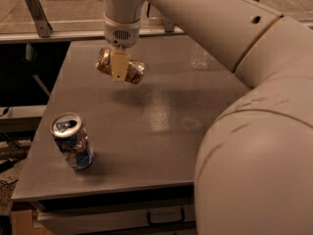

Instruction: Knock orange can over

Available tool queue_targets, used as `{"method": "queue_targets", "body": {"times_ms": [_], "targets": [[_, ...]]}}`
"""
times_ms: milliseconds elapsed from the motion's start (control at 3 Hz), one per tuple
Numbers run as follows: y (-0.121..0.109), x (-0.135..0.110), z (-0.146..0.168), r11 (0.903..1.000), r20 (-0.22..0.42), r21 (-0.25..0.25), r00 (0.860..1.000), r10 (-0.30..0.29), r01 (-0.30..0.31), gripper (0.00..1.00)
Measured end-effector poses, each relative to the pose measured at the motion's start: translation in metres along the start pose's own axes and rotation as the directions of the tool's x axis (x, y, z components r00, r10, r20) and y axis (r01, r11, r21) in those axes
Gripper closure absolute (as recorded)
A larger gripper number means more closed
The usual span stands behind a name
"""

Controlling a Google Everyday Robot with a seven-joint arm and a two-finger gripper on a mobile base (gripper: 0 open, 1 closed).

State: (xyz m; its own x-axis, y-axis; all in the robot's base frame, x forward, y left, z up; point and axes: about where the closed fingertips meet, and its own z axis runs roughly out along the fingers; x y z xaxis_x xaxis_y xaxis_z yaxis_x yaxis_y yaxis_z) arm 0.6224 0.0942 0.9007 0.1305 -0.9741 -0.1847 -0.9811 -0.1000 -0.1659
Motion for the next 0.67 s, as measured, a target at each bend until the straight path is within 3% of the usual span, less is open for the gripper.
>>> {"method": "queue_targets", "body": {"times_ms": [333,667], "targets": [[0.0024,-0.0134,0.0008,0.9997,0.022,-0.006,1.0,-0.022,0.023,0.0],[0.0097,-0.0186,0.0033,0.9996,0.035,-0.016,0.999,-0.023,0.024,0.0]]}}
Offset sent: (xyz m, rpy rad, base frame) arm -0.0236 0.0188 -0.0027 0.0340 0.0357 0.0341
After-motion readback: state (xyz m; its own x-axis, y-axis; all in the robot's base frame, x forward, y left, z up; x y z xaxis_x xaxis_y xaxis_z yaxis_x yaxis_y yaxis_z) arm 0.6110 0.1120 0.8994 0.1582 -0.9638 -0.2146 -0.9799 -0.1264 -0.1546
